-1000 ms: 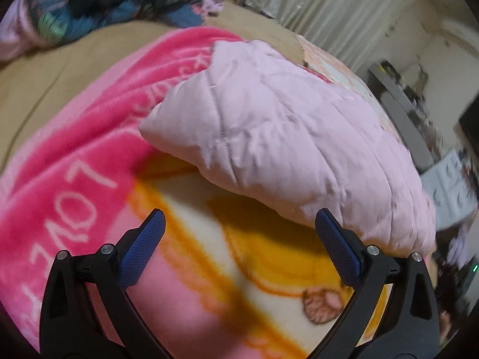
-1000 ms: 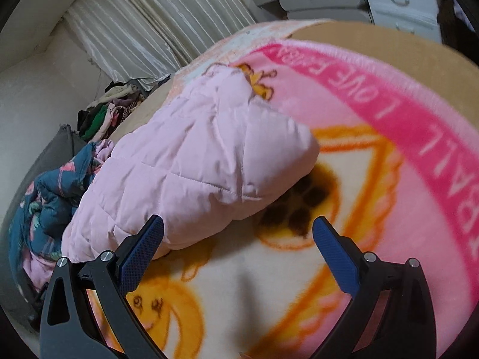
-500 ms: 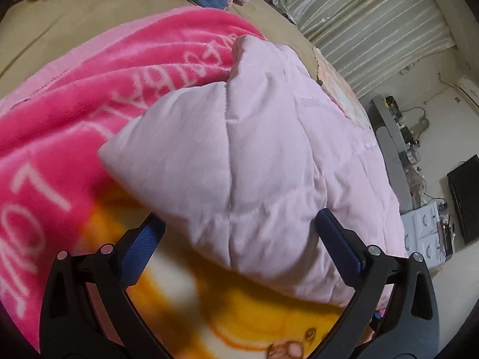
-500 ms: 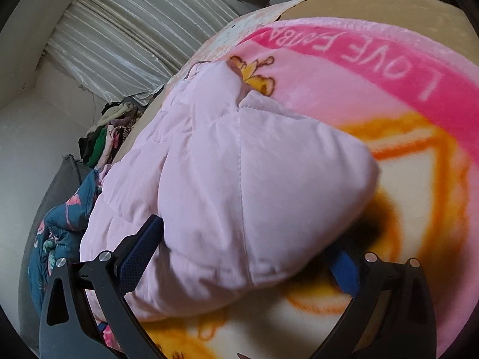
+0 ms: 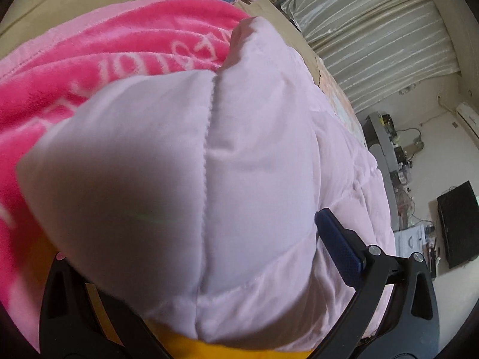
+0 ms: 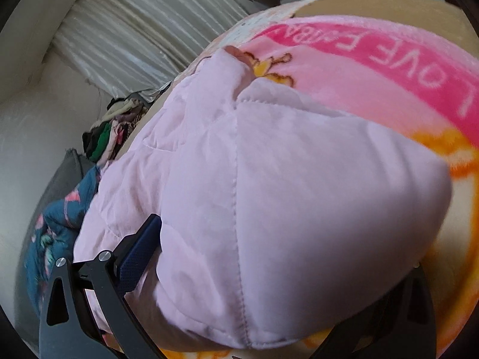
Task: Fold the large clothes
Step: 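Lift the gripped edge with both tools and fold it over the jacket, then lay the folded part down and open both tools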
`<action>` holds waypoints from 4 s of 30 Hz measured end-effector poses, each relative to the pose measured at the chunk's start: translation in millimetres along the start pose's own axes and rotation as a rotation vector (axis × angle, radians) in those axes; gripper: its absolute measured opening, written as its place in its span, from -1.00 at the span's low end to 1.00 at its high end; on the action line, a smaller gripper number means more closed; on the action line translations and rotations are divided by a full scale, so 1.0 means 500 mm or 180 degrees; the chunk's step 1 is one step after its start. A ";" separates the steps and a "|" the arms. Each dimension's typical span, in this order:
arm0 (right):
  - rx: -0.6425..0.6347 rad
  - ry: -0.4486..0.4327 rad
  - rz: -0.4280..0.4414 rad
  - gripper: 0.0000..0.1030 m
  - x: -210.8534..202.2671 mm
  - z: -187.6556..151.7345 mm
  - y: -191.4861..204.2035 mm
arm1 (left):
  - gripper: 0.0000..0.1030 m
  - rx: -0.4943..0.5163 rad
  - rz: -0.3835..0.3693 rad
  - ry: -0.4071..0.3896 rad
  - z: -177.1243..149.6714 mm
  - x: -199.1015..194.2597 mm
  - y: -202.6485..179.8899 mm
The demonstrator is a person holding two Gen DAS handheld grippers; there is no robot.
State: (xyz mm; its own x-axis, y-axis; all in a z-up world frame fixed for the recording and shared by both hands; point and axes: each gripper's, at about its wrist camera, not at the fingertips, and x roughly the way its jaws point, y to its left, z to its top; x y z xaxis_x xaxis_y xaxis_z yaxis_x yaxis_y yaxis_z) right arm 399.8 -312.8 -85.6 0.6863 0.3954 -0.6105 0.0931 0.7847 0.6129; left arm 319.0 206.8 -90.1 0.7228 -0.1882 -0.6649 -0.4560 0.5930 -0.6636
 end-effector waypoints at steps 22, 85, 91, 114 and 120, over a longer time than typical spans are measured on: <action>-0.1051 -0.0050 0.0068 -0.20 -0.019 0.019 0.085 | -0.35 0.1003 0.0340 -0.0305 -0.003 -0.044 -0.122; -0.1848 -0.0059 -0.0131 -0.26 -0.366 -0.244 0.126 | -0.33 0.1925 0.0539 -0.0674 -0.255 -0.360 -0.024; -0.1552 0.0123 -0.0140 -0.09 -0.339 -0.239 0.088 | -0.21 0.1814 0.0560 -0.0610 -0.256 -0.349 0.009; -0.0912 0.0455 -0.0329 0.92 -0.399 -0.230 -0.037 | 0.82 0.1601 0.0754 -0.0404 -0.290 -0.401 0.055; -0.1202 0.0078 -0.0531 0.92 -0.482 -0.224 -0.015 | 0.82 0.1704 0.0867 -0.0636 -0.320 -0.468 0.040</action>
State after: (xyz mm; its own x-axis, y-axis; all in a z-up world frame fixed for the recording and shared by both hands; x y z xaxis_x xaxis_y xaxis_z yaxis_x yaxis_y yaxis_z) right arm 152.8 -360.5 1.0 0.6665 0.2557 -0.7003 -0.0729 0.9572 0.2801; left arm 57.7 137.7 -2.6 0.7240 0.1437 -0.6747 -0.3518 0.9182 -0.1819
